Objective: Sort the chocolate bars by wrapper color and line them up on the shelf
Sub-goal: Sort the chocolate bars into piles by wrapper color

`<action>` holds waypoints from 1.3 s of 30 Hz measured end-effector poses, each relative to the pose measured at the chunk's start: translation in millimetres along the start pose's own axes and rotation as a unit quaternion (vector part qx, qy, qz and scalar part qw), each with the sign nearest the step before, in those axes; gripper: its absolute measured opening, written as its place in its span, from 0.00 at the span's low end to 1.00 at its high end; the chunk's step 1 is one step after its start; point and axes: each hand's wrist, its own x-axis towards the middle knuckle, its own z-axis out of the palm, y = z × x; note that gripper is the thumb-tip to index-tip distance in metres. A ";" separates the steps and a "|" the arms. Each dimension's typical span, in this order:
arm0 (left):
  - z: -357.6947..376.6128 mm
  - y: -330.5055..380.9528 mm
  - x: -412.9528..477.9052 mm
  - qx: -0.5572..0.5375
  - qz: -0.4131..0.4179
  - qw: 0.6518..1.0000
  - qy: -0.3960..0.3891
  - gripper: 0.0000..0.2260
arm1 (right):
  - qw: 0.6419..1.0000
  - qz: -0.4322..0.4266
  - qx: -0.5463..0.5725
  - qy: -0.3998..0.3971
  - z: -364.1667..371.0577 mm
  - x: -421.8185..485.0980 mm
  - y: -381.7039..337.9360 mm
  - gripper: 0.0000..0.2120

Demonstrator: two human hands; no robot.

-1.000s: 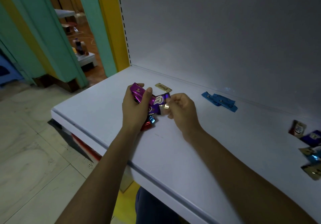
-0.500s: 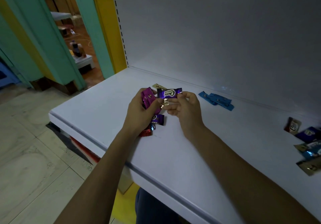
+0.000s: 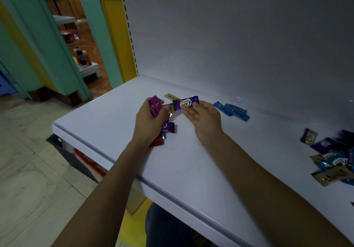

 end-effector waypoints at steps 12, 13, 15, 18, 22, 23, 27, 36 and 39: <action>-11.0 3.4 -2.5 -0.149 -0.092 0.970 0.167 0.07 | 0.972 -0.051 -0.227 -0.036 -1.6 -4.1 11.3 0.02; -14.2 3.1 -4.0 -0.165 -0.106 0.963 0.183 0.07 | 0.961 -0.051 -0.270 -0.035 0.4 -3.1 13.6 0.02; -23.5 3.9 -10.2 -0.174 -0.118 0.957 0.202 0.07 | 0.931 -0.046 -0.358 -0.051 7.7 1.1 18.8 0.05; -43.9 4.0 -19.7 -0.155 -0.114 0.956 0.222 0.09 | 0.883 -0.045 -0.457 -0.100 29.4 6.2 26.8 0.08; -59.5 3.4 -39.5 -0.166 -0.117 0.951 0.234 0.08 | 0.848 -0.043 -0.498 -0.175 60.8 12.1 44.1 0.03; -60.4 3.1 -44.5 -0.157 -0.109 0.955 0.227 0.09 | 0.821 -0.054 -0.536 -0.186 64.6 15.4 50.8 0.05; -59.8 -0.9 -48.4 -0.125 -0.088 0.970 0.188 0.06 | 0.755 -0.096 -0.629 -0.159 65.2 22.3 60.7 0.16; -24.3 26.9 -34.8 -0.172 -0.091 0.977 0.085 0.08 | 0.906 0.003 -0.347 -0.241 29.9 -5.1 16.3 0.11; -4.0 27.8 -36.0 -0.166 -0.094 0.980 0.054 0.09 | 0.917 -0.025 -0.371 -0.143 13.3 4.5 0.3 0.06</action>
